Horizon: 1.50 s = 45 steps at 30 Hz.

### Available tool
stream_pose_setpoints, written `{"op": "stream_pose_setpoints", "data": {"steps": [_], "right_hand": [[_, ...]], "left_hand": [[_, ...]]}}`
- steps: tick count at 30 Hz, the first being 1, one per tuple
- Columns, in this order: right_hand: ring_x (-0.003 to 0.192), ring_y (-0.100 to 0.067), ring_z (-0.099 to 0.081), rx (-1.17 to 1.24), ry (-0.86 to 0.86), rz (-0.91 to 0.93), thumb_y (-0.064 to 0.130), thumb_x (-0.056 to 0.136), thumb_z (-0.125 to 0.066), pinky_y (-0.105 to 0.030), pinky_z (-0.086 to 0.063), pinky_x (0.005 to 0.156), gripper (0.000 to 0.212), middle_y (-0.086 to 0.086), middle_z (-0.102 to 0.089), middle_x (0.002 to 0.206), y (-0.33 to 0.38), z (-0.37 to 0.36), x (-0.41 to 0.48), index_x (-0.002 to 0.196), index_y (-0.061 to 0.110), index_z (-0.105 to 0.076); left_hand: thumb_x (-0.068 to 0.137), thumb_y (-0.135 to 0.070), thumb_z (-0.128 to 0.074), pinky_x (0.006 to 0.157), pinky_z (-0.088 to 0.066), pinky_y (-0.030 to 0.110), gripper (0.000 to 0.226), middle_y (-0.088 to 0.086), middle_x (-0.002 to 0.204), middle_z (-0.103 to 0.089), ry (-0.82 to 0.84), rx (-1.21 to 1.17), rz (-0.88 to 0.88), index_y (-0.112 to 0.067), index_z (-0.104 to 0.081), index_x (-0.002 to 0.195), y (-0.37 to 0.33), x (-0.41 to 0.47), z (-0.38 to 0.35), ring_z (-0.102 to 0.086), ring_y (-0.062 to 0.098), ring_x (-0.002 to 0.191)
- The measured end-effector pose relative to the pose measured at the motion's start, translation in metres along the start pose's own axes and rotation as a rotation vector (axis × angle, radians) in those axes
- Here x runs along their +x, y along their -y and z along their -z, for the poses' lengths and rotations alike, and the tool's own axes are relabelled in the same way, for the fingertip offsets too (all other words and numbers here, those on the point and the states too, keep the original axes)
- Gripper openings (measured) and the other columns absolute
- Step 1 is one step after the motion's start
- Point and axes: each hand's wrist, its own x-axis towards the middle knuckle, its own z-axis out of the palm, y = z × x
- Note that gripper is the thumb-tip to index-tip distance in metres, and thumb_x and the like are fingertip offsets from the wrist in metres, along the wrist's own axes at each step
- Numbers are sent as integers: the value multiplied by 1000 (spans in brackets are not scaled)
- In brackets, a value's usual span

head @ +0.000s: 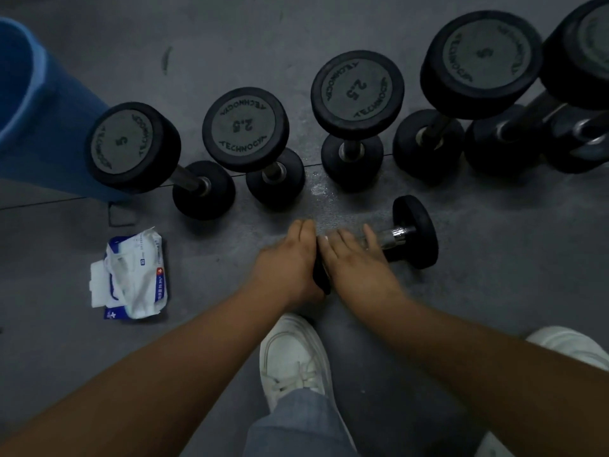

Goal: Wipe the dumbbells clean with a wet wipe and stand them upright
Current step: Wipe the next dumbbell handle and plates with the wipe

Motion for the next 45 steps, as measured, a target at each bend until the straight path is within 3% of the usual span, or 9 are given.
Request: {"op": "stream_pose_setpoints", "data": {"steps": [7, 11, 13, 16, 19, 23, 28, 33, 45], "right_hand": [[144, -26, -22, -98, 235, -4, 25, 98, -37, -54, 0, 118, 56, -10, -35, 151, 4, 32, 12, 150, 9, -23], [125, -18, -48, 245, 48, 154, 18, 92, -45, -33, -24, 108, 31, 1, -58, 127, -13, 45, -23, 121, 23, -57], [96, -17, -58, 690, -98, -86, 16, 92, -46, -24, -38, 83, 23, 1, -66, 101, -8, 49, -36, 102, 19, -67], [59, -11, -49, 1607, 13, -934, 15, 95, -46, -20, -38, 50, 18, 1, -56, 71, 11, 46, -37, 85, 16, -61], [50, -12, -40, 2137, 255, -1256, 16, 91, -39, -24, -33, 53, 19, 2, -48, 52, 15, 31, -20, 77, 18, -52], [67, -10, -57, 2026, 308, -1160, 21, 98, -42, -27, -38, 68, 22, 0, -67, 88, 21, 23, -8, 104, 18, -63], [37, -2, -57, 1955, 189, -1231, 30, 92, -66, -12, -39, 34, 20, 6, -64, 49, 30, 14, 9, 81, 13, -62], [79, -28, -72, 1947, 27, -1341, 40, 76, -81, -42, -61, 71, 51, -13, -73, 94, 40, 7, 31, 107, 1, -67], [75, -22, -66, 1813, -29, -1292, 38, 85, -73, -29, -52, 65, 30, -5, -67, 88, 41, 9, 27, 91, 11, -61]], "left_hand": [[62, -49, -82, 77, -44, 37, 107, 0, 145, -29, 3, 5, 10, -16, -21, 143, -1, 0, 1, -56, 29, 113], [62, -50, -80, 78, -45, 37, 106, 2, 146, -29, -43, 6, 14, -16, -21, 143, 0, -3, -5, -59, 31, 108], [59, -48, -81, 76, -44, 37, 104, 0, 144, -30, -54, -20, 24, -18, -23, 139, 1, -2, -5, -60, 30, 107], [58, -45, -83, 82, -47, 38, 109, 0, 148, -25, -41, -27, 37, -18, -19, 143, 1, -2, -6, -60, 30, 109], [60, -45, -82, 84, -47, 38, 112, 0, 152, -21, -44, -20, 37, -18, -17, 146, 0, -5, -6, -59, 31, 111], [64, -41, -81, 83, -47, 37, 109, 1, 153, -19, -40, -61, 40, -16, -16, 148, -1, -7, -3, -58, 32, 111], [70, -43, -78, 76, -40, 35, 108, 2, 156, -14, -45, -61, 48, -14, -12, 150, -4, -10, -4, -57, 30, 112], [69, -43, -80, 79, -43, 37, 109, 1, 156, -13, -31, -79, 51, -16, -12, 149, -3, -6, -4, -57, 30, 112], [68, -40, -82, 73, -37, 33, 107, 2, 154, -17, -40, -73, 42, -15, -15, 148, -3, -6, -5, -58, 31, 109]]}}
